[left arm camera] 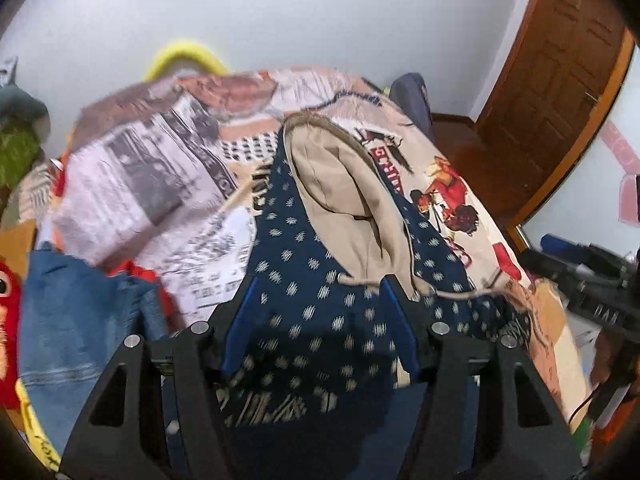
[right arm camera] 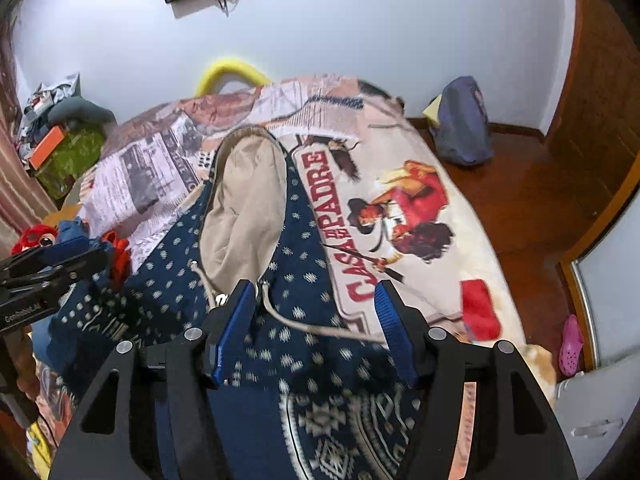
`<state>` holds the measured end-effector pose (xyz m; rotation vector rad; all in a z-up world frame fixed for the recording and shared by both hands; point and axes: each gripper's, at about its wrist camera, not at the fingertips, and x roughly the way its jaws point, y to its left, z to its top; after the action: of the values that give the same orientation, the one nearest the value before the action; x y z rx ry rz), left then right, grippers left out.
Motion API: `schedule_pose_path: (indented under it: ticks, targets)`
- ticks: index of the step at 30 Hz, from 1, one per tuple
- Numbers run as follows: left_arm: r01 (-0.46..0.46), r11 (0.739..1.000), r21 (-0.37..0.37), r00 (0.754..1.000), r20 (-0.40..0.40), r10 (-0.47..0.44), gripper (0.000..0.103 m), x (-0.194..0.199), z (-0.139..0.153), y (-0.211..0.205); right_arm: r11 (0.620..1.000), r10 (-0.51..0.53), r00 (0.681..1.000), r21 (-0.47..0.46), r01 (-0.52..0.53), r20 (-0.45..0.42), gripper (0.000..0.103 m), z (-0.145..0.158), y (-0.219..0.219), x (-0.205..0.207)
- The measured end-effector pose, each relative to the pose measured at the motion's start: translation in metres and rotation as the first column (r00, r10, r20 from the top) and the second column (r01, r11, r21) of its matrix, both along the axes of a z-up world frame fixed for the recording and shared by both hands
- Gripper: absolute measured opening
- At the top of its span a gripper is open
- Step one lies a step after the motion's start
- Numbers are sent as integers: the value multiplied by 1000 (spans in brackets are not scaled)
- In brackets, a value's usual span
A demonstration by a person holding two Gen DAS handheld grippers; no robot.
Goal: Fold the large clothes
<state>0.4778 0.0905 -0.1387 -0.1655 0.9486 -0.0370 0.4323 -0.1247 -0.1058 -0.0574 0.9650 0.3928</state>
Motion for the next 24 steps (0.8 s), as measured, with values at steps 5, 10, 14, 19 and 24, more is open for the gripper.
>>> schedule_pose_path:
  ticks: [5, 10, 14, 19, 24]
  targets:
    - [-54, 996, -74, 994, -101, 46, 61, 47, -33, 14, 1000, 12, 997, -14, -13, -82, 58, -38, 25, 37]
    - [-110, 986, -125, 978, -192, 84, 61, 73, -70, 23, 999, -21, 988, -49, 13, -154, 58, -72, 43, 70]
    - [-190, 970, -152, 965, -209, 156, 66, 85, -90, 33, 998, -68, 978, -13, 67, -195, 58, -89, 47, 91]
    - [-215, 963, -159, 966, -177, 187, 68, 90, -99, 34, 995, -97, 981, -26, 94, -169, 52, -103, 51, 100]
    - [-141, 988, -69, 982, -135, 131, 41, 87, -98, 21, 999, -45, 983, 10, 48, -176, 18, -105, 53, 99]
